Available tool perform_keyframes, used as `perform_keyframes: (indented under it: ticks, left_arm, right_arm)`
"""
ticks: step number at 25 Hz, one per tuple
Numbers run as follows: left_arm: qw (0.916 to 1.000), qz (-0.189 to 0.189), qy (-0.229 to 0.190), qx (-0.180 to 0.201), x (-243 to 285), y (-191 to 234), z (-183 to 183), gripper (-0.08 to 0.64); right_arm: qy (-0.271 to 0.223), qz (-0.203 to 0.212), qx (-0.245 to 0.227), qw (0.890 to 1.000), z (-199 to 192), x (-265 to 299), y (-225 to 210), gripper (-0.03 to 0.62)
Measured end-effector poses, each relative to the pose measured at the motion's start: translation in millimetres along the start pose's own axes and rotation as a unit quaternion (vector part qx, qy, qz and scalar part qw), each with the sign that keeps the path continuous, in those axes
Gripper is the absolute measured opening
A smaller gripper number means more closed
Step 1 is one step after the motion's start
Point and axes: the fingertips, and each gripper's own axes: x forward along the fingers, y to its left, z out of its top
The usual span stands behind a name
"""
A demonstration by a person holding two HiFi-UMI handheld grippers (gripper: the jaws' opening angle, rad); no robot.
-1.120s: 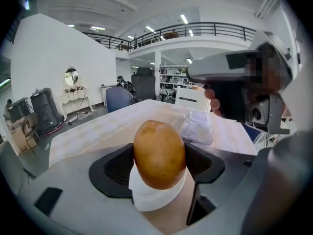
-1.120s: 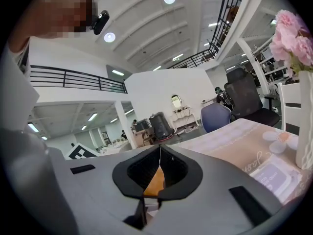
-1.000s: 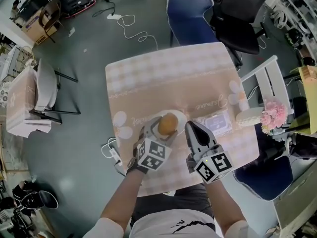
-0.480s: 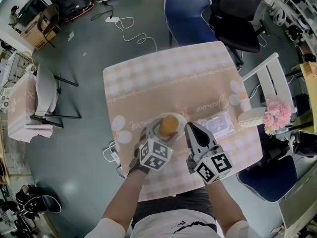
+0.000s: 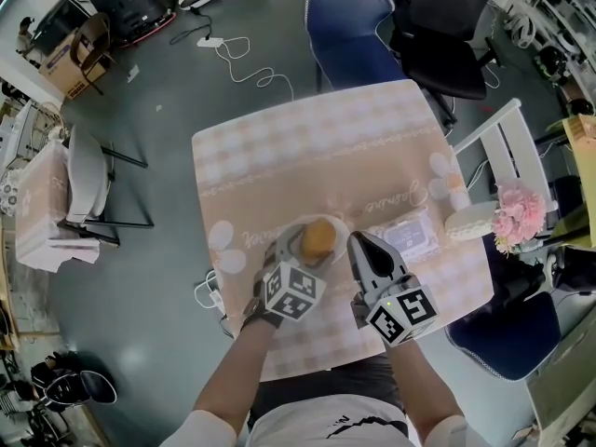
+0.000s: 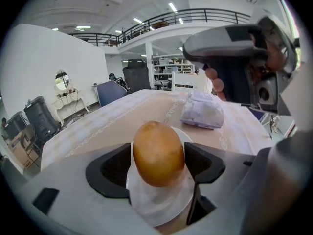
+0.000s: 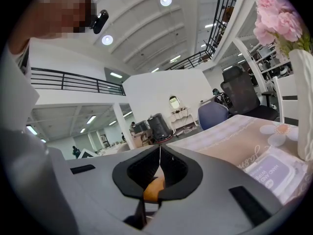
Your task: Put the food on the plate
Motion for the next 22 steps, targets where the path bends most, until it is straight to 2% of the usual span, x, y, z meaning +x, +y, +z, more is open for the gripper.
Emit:
perform_keyframes:
  ticks: [7, 12, 16, 19, 22]
  left_arm:
    - [0.9999, 0.005, -0.010, -0.006, -14.0, 1.4, 9.2, 0.327]
    - [0.9994, 0.015, -0.021, -0.024, -40.3, 2.2, 20.6, 0.327]
    - [0.9982, 0.017, -0.033, -0.047, -66.9, -0.1, 31.8, 0.327]
    - [0.9954, 0.007, -0.051, -0.081, -88.8, -5.1, 43.8, 0.325]
    - [0.9914, 0.006, -0.076, -0.106, -114.5, -9.9, 59.8, 0.277]
  right_arm:
    - [0.000, 0.003, 0.004, 1.000, 6.2, -3.4, 4.8, 0.017]
    - [0.005, 0.008, 0.000, 1.000, 18.5, -8.6, 18.3, 0.017]
    - [0.011, 0.013, -0.005, 1.000, 29.6, -14.2, 34.8, 0.017]
    - [0.017, 0.018, -0.006, 1.000, 37.6, -21.4, 45.3, 0.017]
    - [0.025, 0.019, -0.009, 0.999, 47.0, -30.2, 55.5, 0.017]
